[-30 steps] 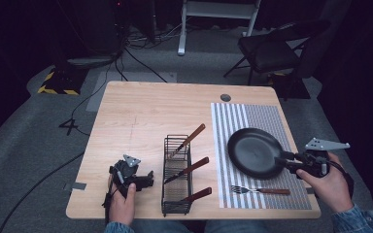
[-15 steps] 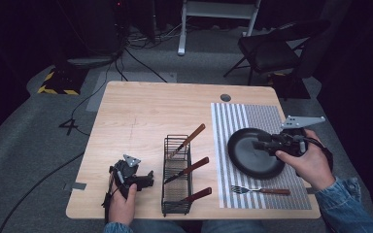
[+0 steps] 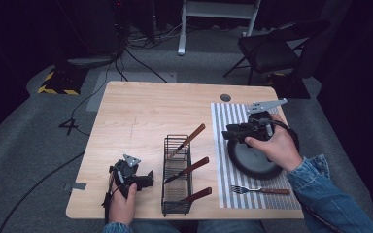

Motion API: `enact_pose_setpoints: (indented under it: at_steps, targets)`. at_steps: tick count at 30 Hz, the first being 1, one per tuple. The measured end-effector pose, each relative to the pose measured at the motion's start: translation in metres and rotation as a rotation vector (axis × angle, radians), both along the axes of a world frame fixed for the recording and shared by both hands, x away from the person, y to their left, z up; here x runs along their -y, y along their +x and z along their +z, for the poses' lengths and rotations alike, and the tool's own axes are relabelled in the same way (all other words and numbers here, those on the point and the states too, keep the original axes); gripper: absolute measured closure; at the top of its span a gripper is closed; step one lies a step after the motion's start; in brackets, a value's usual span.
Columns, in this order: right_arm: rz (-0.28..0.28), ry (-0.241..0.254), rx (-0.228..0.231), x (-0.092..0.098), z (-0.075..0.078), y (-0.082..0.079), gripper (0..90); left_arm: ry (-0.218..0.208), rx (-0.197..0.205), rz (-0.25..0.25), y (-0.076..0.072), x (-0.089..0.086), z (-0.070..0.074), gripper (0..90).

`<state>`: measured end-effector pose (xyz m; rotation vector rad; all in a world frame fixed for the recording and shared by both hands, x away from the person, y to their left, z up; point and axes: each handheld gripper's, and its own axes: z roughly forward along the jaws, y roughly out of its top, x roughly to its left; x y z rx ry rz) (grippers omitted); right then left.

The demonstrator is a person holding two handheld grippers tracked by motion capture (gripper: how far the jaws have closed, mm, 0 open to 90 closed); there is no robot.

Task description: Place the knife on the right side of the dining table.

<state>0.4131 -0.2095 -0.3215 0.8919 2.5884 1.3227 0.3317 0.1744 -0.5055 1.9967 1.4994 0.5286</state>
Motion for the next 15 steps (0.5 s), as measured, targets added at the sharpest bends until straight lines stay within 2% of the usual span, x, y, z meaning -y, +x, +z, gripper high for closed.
enact_pose_setpoints:
  at_steps: [4, 11, 15]
  targets:
    - [0.009, -0.002, -0.005, -0.019, 0.002, 0.006, 61.8, 0.0, 0.0, 0.0, 0.0, 0.0, 0.0, 0.0]
    - [0.001, 0.012, -0.024, -0.037, -0.001, 0.015, 62.4, 0.0, 0.0, 0.0, 0.0, 0.0, 0.0, 0.0]
    - [-0.007, 0.016, -0.054, -0.053, -0.003, 0.022, 63.3, 0.0, 0.0, 0.0, 0.0, 0.0, 0.0, 0.0]
